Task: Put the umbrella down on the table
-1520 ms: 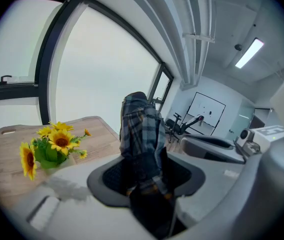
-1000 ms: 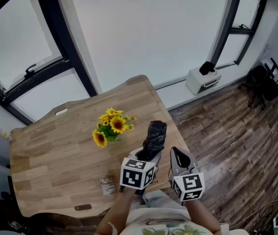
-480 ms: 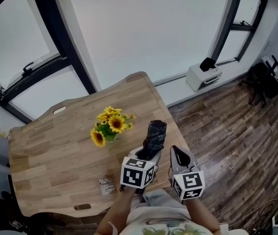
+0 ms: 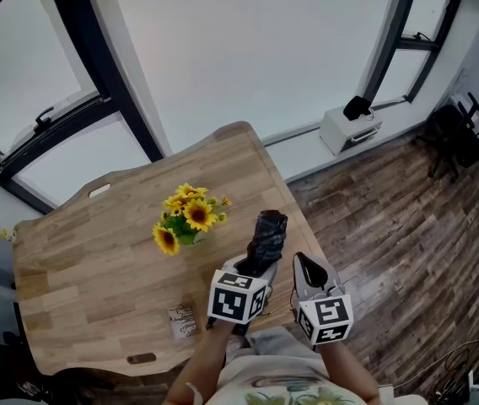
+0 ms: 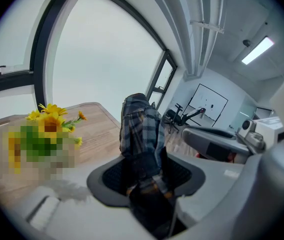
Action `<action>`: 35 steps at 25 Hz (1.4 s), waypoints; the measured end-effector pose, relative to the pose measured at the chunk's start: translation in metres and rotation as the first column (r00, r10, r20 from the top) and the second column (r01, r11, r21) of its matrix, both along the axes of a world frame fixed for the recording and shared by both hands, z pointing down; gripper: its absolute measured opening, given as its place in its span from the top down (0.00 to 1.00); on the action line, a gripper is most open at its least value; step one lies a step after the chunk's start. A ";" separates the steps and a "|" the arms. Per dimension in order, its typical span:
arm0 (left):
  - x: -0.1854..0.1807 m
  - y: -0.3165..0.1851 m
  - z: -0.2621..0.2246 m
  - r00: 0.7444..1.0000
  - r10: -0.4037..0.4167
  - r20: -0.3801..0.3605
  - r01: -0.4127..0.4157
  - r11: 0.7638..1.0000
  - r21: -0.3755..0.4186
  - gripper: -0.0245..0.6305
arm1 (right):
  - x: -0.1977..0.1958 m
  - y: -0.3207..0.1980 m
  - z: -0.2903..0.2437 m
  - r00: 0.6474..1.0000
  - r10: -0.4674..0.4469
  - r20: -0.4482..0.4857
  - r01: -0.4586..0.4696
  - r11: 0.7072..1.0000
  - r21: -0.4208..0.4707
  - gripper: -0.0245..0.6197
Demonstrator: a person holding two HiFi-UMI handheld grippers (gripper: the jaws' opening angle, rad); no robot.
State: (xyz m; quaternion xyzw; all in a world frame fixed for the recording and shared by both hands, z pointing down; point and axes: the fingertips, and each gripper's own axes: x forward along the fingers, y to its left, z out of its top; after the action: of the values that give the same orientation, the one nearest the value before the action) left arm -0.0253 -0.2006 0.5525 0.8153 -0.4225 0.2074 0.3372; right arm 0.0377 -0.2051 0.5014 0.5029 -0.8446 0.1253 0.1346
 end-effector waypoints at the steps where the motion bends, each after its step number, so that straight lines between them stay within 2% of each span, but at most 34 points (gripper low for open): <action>1: 0.001 0.000 0.001 1.000 0.002 -0.001 -0.002 1.000 -0.004 0.67 | 0.001 0.000 0.000 1.000 0.000 -0.001 0.000 1.000 -0.002 0.96; 35: 0.013 -0.002 0.063 0.999 0.043 0.026 -0.038 0.988 -0.151 0.67 | 0.009 -0.014 0.021 1.000 0.015 -0.010 -0.016 0.999 -0.045 0.96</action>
State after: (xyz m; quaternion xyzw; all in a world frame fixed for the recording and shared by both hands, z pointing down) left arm -0.0120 -0.2030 0.6158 0.7928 -0.3938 0.2573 0.3875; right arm 0.0471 -0.2191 0.5225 0.5069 -0.8368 0.1429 0.1493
